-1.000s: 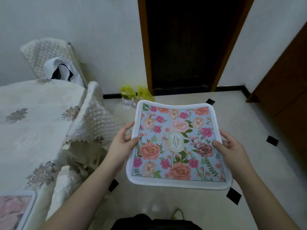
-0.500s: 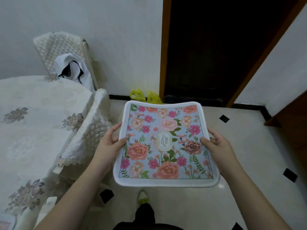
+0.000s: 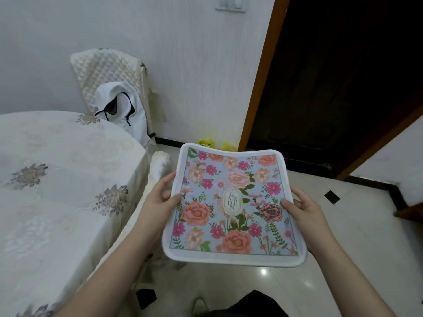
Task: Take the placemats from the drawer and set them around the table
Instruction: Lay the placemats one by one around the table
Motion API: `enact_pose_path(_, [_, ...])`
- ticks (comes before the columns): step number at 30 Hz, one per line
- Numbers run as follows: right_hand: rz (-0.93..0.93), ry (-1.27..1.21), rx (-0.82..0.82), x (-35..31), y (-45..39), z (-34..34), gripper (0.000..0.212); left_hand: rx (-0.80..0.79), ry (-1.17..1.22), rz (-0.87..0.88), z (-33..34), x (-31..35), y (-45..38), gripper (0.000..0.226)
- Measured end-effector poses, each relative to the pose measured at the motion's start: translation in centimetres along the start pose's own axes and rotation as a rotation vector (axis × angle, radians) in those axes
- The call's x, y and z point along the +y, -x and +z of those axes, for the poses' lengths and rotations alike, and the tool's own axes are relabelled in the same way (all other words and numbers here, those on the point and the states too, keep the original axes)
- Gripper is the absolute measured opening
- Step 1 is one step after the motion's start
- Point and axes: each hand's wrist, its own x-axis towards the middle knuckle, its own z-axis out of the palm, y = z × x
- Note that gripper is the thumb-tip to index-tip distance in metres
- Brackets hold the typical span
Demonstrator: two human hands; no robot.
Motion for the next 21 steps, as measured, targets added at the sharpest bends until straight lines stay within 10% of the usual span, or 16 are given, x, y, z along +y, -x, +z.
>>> enact_pose_path(21, [-0.025,0.047,-0.25,-12.2,-29.4,0.8,0.033,0.29,0.084,-0.017,7.7,10.0,-20.7,0.048])
